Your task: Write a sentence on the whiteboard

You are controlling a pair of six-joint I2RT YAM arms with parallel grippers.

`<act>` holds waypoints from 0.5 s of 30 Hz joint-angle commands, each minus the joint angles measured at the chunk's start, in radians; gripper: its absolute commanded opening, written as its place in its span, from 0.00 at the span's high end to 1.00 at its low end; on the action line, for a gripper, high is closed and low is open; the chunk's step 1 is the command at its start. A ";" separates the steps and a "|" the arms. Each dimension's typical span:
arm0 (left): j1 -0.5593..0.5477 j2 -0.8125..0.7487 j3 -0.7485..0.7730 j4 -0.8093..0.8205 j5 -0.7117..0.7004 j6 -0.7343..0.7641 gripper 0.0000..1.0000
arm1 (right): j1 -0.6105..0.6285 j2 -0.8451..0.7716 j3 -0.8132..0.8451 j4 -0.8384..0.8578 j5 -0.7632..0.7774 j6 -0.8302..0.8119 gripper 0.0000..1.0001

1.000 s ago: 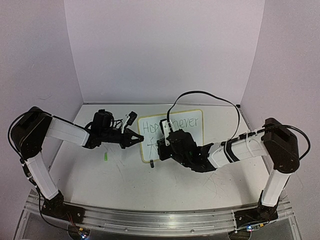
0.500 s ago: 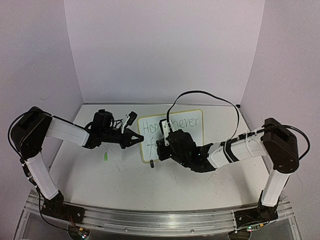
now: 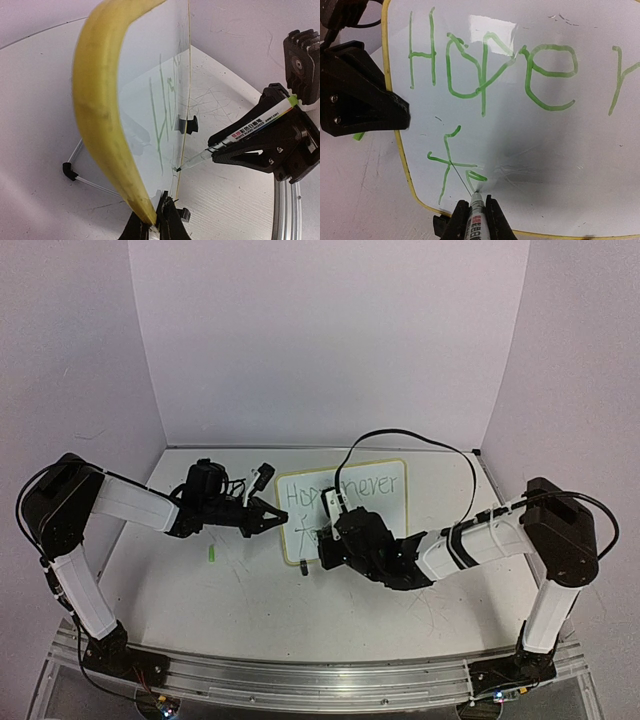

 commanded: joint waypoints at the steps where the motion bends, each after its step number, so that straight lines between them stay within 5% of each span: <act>1: 0.012 0.039 0.015 -0.098 -0.179 0.110 1.00 | -0.012 -0.033 0.002 0.000 0.087 -0.004 1.00; 15: 0.011 0.039 0.016 -0.099 -0.178 0.112 1.00 | -0.033 -0.062 0.032 0.032 0.114 -0.056 1.00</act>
